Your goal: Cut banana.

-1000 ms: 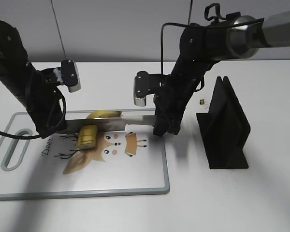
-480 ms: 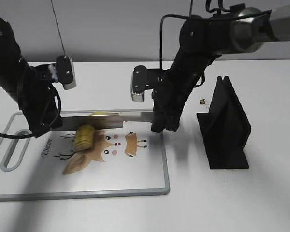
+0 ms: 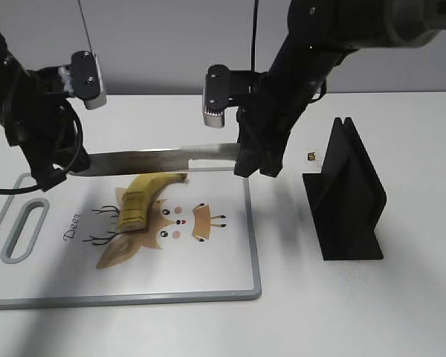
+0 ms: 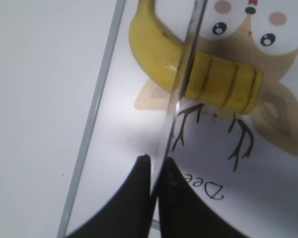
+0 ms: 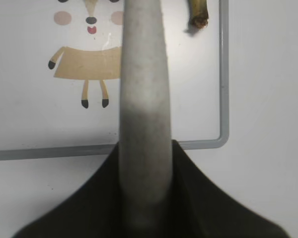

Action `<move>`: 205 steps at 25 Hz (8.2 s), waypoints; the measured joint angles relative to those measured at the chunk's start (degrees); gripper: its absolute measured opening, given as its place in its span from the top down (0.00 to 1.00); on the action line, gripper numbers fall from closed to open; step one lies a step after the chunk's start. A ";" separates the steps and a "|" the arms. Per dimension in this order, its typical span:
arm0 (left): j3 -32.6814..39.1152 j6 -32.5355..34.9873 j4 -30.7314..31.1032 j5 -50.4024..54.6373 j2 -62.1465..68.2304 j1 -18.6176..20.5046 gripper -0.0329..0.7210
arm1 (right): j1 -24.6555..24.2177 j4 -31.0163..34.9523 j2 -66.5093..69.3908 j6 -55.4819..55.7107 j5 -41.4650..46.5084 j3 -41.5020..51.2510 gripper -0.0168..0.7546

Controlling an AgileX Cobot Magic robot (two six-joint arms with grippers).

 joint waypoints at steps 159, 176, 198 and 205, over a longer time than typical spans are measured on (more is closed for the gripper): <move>40.24 -66.83 18.30 18.26 -101.84 14.89 0.29 | -5.99 -13.74 -58.71 70.13 8.75 39.60 0.21; 40.24 -66.83 18.30 18.26 -101.84 14.89 0.30 | -5.99 -13.80 -99.93 63.24 5.28 60.06 0.21; 40.24 -66.83 18.21 18.21 -101.84 14.78 0.30 | -14.22 -15.27 -120.46 62.83 9.13 61.76 0.22; 40.24 -66.83 18.27 18.21 -101.84 14.78 0.30 | -23.23 -14.73 -120.46 62.87 9.13 61.76 0.22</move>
